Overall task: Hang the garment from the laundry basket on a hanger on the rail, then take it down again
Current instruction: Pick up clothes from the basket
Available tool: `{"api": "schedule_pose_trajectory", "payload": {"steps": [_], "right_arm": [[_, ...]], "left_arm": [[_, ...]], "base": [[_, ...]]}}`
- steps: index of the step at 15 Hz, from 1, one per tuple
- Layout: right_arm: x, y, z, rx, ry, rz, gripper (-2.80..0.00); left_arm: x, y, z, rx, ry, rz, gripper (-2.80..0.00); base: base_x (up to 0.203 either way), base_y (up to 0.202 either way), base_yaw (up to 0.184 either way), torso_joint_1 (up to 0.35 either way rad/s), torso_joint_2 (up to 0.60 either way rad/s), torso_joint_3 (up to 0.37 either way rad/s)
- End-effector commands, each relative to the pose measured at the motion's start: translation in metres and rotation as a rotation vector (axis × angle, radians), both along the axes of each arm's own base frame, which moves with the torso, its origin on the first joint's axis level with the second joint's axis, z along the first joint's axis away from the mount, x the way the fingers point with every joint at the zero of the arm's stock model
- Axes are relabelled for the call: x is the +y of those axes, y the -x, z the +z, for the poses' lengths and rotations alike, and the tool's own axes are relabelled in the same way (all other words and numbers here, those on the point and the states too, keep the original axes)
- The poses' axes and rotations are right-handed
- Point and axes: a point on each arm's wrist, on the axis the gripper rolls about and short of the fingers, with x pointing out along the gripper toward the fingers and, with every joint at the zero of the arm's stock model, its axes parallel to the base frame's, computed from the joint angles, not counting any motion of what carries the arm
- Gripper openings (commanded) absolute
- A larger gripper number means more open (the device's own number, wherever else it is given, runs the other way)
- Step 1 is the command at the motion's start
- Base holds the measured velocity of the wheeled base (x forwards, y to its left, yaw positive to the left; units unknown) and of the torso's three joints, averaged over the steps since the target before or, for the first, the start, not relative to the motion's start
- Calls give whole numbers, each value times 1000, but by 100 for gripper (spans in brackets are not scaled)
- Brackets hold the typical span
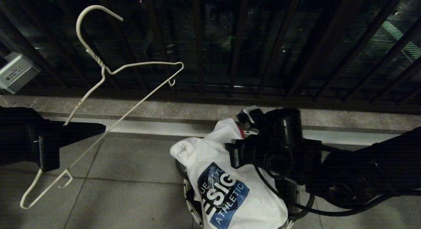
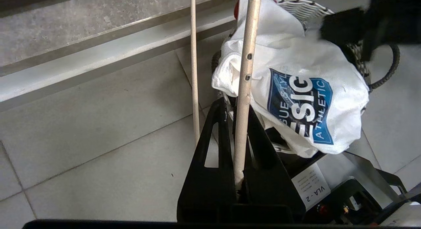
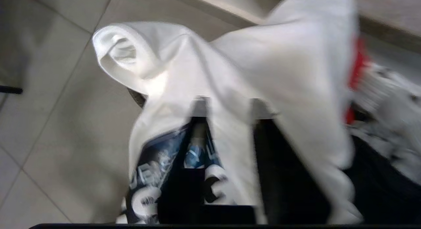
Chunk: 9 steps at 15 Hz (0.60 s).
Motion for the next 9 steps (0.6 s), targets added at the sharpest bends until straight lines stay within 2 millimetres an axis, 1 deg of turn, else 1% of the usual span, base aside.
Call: {"api": "schedule_pose_trajectory", "payload": {"steps": [1, 4, 5, 7, 9], "right_arm": [[23, -6, -18, 7, 36, -19, 0], [38, -11, -36, 0, 102, -35, 0], [44, -15, -39, -10, 108, -45, 0], [57, -24, -37, -41, 98, -57, 0], [72, -29, -34, -81, 96, -68, 0]], "left_arm": [[0, 1, 1, -4, 0, 0, -280], [1, 0, 1, -6, -1, 1, -280], [2, 1, 1, -8, -1, 7, -280], [2, 1, 1, -7, -1, 8, -280], [2, 0, 1, -7, -1, 8, -280]], "base": [[0, 0, 0, 0, 0, 0], [0, 0, 0, 0, 0, 0], [0, 0, 0, 0, 0, 0], [0, 0, 0, 0, 0, 0], [0, 0, 0, 0, 0, 0]]}}
